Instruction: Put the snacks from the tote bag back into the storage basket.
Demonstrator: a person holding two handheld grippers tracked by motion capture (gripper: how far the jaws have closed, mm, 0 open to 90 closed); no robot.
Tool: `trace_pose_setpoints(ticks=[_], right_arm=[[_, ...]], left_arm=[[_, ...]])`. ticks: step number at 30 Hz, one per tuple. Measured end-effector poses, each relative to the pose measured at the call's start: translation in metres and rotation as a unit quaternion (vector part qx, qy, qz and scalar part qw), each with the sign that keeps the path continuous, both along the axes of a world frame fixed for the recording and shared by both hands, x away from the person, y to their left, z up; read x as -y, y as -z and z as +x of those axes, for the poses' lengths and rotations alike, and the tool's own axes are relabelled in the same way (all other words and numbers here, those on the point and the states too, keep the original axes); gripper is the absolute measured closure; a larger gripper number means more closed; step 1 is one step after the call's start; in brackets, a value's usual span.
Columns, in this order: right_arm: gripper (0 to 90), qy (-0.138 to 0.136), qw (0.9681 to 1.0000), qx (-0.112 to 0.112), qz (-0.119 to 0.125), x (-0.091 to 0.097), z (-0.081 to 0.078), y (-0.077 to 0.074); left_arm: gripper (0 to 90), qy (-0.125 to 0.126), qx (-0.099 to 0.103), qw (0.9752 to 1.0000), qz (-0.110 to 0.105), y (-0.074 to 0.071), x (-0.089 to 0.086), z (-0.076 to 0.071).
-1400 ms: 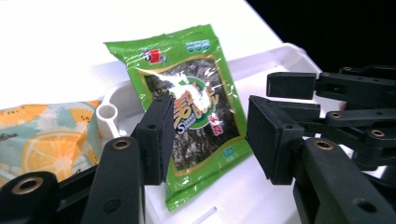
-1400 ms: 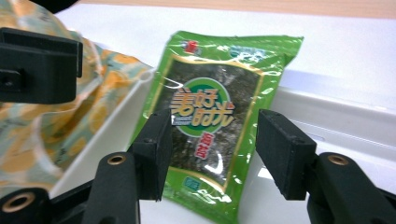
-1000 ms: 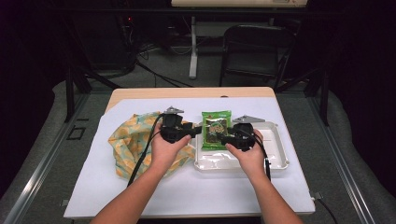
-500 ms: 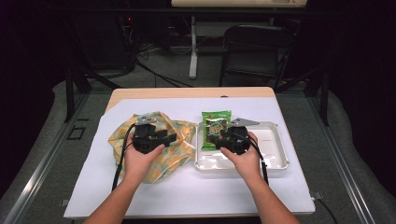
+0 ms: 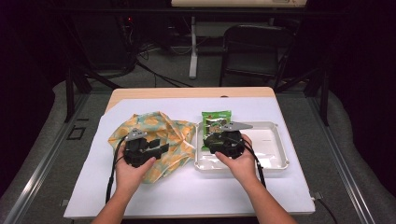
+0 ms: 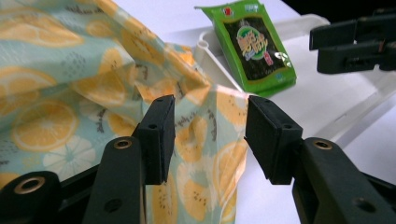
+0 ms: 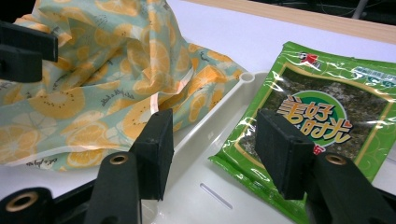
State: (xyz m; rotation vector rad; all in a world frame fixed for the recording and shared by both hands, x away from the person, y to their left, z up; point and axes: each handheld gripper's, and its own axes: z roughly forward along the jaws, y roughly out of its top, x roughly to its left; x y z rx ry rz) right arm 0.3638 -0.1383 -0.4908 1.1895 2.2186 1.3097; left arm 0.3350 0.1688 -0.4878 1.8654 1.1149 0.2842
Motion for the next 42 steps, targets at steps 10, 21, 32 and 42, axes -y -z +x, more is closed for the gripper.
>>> trace_pose_setpoints(ticks=[10,21,32,42], right_arm=[[47.0,-0.007,1.0000,0.000,-0.003,-0.004,-0.003,0.002],[47.0,-0.016,0.9999,0.002,-0.006,-0.009,-0.006,0.003],[46.9,-0.023,0.9996,-0.001,-0.014,-0.014,-0.007,0.007],[46.8,-0.020,0.9997,-0.004,-0.015,-0.010,-0.006,0.008]], left_arm=[[52.0,0.026,-0.003,0.9995,0.018,0.010,0.001,-0.008],[51.6,0.029,0.008,0.9991,0.030,0.011,-0.003,-0.016],[51.6,0.022,0.006,0.9996,0.016,0.010,-0.009,-0.016],[51.6,0.014,0.009,0.9999,0.005,0.008,-0.014,-0.014]])
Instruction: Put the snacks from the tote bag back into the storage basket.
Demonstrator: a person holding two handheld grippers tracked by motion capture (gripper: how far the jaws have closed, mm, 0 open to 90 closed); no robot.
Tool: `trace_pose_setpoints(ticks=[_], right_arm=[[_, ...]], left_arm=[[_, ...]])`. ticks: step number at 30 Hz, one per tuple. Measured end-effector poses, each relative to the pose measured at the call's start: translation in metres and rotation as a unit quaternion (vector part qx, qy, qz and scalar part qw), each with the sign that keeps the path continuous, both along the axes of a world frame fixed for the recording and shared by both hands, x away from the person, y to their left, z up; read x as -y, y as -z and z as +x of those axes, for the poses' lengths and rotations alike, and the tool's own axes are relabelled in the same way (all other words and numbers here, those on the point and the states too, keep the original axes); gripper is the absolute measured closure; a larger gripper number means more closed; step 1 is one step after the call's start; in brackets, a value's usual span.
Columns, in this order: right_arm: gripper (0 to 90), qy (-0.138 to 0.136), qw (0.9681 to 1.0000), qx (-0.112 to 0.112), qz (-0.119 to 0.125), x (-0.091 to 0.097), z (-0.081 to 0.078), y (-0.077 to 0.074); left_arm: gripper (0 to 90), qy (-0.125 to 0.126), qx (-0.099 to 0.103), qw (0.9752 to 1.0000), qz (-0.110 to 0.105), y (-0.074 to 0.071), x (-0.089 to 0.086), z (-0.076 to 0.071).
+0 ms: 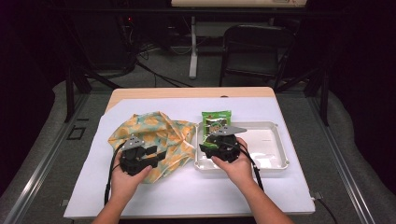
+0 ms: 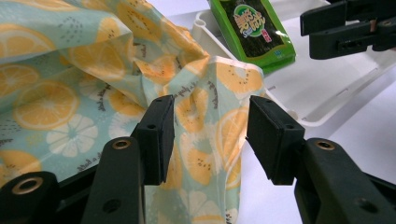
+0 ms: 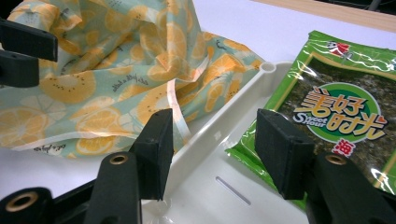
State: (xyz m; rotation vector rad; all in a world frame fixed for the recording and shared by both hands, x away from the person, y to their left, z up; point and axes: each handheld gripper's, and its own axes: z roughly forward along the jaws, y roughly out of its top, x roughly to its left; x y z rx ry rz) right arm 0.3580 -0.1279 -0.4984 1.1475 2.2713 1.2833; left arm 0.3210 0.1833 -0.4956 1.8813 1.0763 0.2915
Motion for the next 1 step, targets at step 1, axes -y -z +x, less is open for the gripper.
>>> trace_pose_setpoints(ticks=[1], right_arm=[[46.8,0.003,1.0000,0.000,0.001,0.0012,0.0004,0.0000]], left_arm=[[51.6,-0.001,0.001,1.0000,-0.002,-0.0005,-0.0011,0.0004]])
